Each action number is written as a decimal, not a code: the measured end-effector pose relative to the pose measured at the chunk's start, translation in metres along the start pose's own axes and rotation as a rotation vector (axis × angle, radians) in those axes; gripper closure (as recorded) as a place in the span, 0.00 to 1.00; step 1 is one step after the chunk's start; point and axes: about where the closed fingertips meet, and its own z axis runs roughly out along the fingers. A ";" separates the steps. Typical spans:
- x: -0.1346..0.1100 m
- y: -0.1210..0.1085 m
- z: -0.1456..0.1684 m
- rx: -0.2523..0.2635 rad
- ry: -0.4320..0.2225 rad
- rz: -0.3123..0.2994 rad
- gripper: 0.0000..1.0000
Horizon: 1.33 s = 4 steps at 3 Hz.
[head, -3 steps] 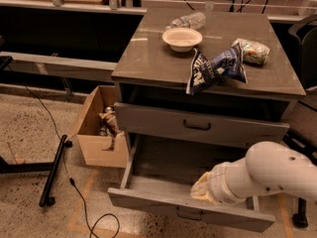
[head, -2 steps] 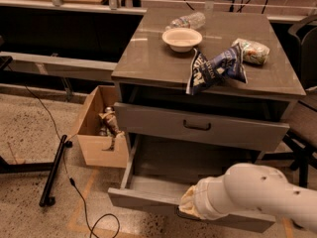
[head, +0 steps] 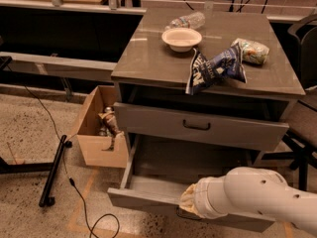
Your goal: Place water bottle into middle drawer
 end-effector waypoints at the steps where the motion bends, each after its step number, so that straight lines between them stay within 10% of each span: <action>1: 0.001 0.000 0.019 0.018 -0.024 0.012 1.00; 4: 0.006 0.012 0.107 0.005 -0.112 0.056 1.00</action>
Offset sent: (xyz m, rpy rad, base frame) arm 0.0332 0.0455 -0.0975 0.1699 -0.0799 -0.0583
